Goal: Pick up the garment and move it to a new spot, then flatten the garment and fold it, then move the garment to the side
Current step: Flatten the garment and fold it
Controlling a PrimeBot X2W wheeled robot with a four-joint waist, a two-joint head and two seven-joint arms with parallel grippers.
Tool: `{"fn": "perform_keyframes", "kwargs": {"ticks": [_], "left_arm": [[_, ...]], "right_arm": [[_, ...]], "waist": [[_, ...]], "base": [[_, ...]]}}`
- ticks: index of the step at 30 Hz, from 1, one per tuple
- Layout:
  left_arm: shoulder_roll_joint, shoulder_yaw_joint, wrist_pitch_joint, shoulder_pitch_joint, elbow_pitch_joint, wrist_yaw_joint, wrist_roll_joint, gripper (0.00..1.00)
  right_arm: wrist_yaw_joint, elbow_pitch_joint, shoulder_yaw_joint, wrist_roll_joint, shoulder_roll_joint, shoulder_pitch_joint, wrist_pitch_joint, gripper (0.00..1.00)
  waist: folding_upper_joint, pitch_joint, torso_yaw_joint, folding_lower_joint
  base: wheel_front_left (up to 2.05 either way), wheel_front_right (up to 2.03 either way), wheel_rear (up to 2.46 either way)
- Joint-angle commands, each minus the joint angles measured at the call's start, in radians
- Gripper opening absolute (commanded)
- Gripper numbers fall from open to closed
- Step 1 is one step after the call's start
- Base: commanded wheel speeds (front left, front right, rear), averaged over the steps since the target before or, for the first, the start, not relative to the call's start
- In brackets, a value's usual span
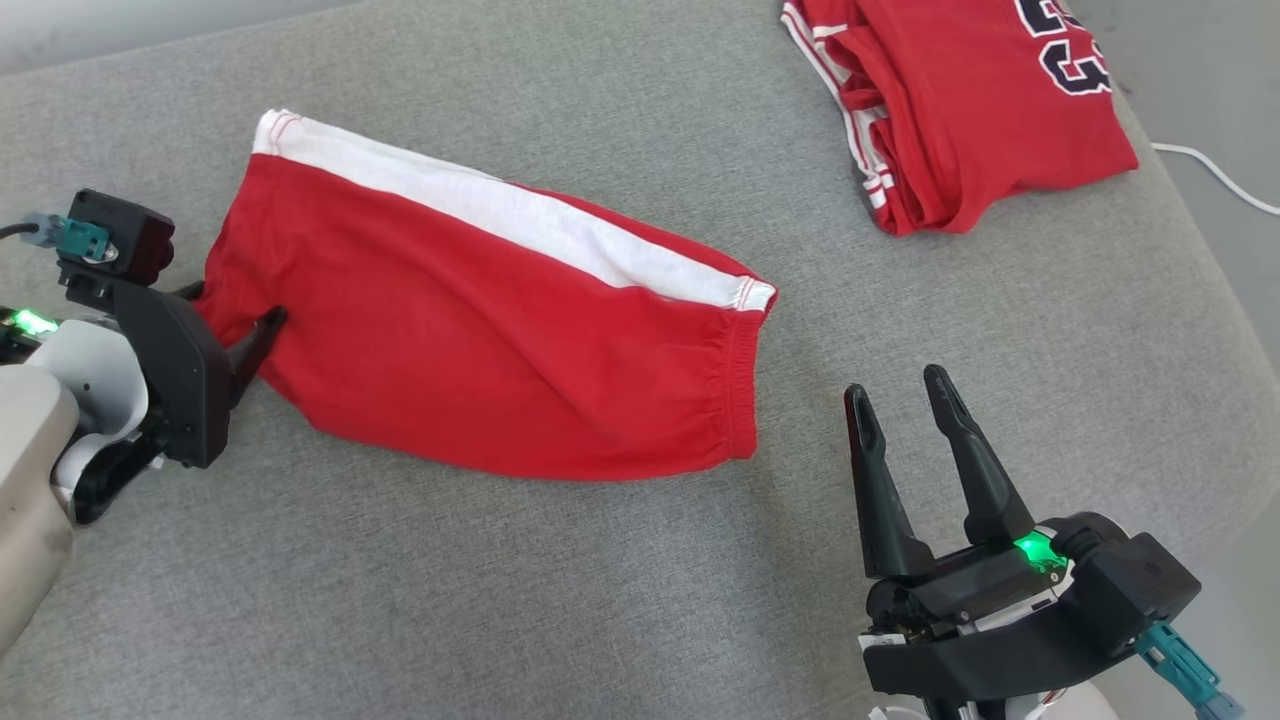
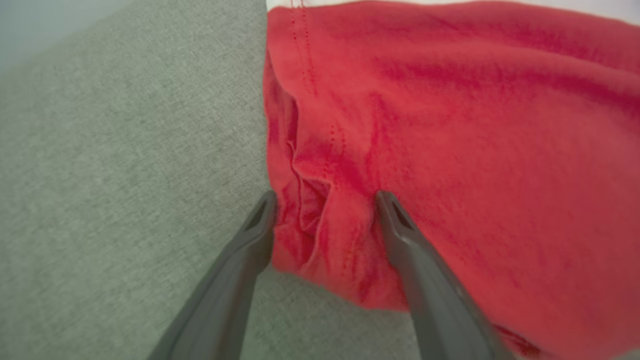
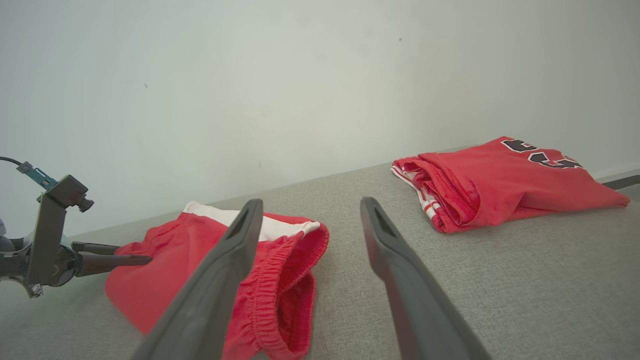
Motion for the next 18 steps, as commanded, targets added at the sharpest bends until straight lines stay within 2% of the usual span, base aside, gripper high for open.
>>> {"fn": "perform_keyframes", "kwargs": {"ticks": [1,2,10,18], "left_arm": [[-0.008,-0.027,0.024,0.022,0.005,0.000,-0.018,0.39],[-0.008,-0.034,0.027,0.021,0.005,0.000,-0.021,0.00],[-0.018,-0.038,-0.020,0.007,0.034,0.002,-0.041,0.00],[-0.042,-0.013,-0.080,0.037,-0.012,0.002,-0.093,0.00]], "right_arm": [[-0.003,0.002,-0.002,0.008,0.002,0.008,0.000,1.00],[-0.003,0.003,-0.003,0.009,0.002,0.009,0.000,1.00],[-0.003,0.014,0.000,0.003,0.002,0.000,0.000,1.00],[-0.003,0.037,-0.030,-0.001,0.002,0.028,0.000,1.00]], "waist": [[0.0001,-0.001,-0.003,0.0001],[0.0001,-0.002,-0.003,0.0001],[0.0001,-0.036,0.027,0.0001],[0.0001,-0.113,0.098,0.0001]], "base": [[0.00,0.00,0.00],[0.00,0.00,0.00],[0.00,0.00,0.00],[0.00,0.00,0.00]]}}
